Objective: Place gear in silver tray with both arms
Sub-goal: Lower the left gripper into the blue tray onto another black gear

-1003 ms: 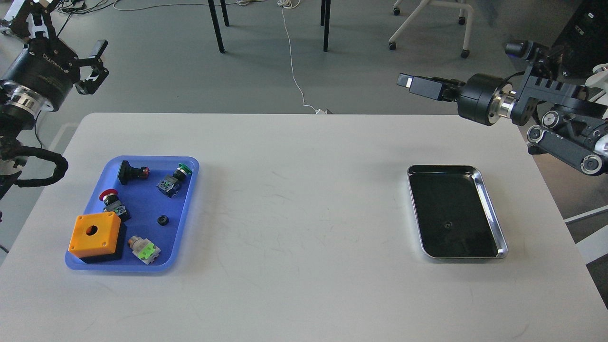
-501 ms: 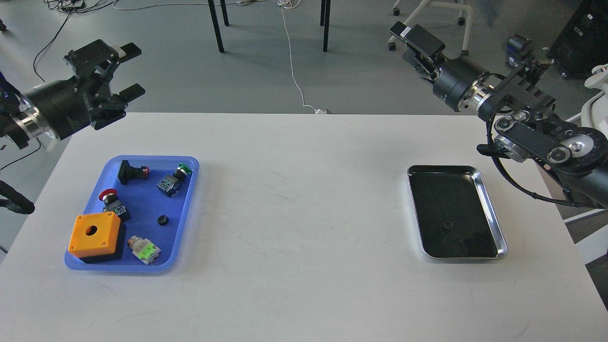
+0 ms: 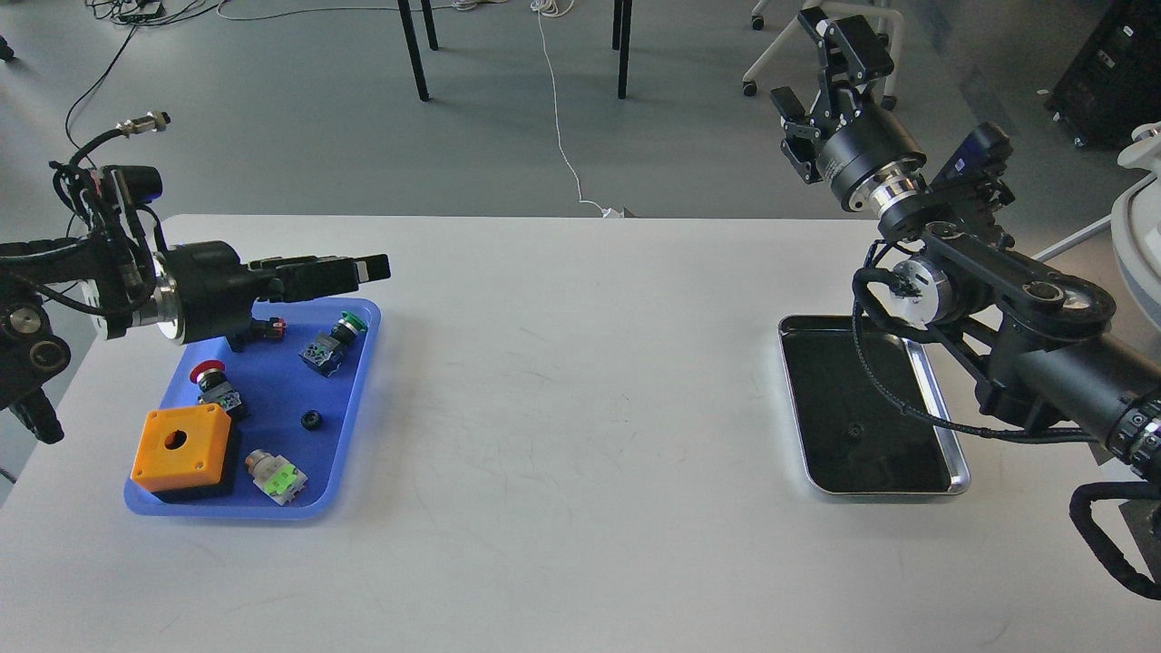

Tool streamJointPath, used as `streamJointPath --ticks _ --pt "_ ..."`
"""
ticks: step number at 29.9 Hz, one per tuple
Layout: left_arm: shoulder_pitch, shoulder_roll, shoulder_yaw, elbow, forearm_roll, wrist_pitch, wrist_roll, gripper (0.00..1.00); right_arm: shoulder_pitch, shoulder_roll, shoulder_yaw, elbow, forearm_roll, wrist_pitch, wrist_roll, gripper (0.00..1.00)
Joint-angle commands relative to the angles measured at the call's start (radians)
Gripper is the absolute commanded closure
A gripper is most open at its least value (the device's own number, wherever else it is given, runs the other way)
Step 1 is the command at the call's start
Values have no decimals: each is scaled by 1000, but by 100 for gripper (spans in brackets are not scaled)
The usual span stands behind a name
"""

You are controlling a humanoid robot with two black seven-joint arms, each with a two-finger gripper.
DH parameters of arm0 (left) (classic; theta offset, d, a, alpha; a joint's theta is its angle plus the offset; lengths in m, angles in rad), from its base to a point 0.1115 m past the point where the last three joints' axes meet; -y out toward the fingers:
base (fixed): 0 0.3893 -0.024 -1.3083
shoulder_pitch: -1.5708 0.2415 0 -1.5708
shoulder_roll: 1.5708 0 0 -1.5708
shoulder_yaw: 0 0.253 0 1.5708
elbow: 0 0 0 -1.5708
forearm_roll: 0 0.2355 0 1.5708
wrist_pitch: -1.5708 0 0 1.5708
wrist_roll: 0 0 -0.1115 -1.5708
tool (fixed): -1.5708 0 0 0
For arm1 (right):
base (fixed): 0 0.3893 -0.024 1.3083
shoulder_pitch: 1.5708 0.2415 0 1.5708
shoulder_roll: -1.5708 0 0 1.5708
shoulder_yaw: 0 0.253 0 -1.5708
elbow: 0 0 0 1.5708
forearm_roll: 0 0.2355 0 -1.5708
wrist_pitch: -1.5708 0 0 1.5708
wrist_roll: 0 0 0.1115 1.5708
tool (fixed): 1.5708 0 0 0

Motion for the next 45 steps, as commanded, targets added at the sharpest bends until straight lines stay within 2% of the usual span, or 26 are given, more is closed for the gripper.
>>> streamJointPath --ticks 1,25,26,32,45 --pt "0 -10 10 4 54 14 1 2 -9 2 20 0 27 3 0 3" --pt "0 -10 10 4 54 14 1 2 -9 2 20 0 27 3 0 3" --pt "-6 -70 265 124 402 280 -16 3 -125 11 99 34 139 37 0 3" --pt "-11 -70 270 123 297 279 -13 3 -121 5 98 34 140 49 0 3" --pt "0 -66 293 140 356 279 -13 3 -121 5 101 36 140 49 0 3"
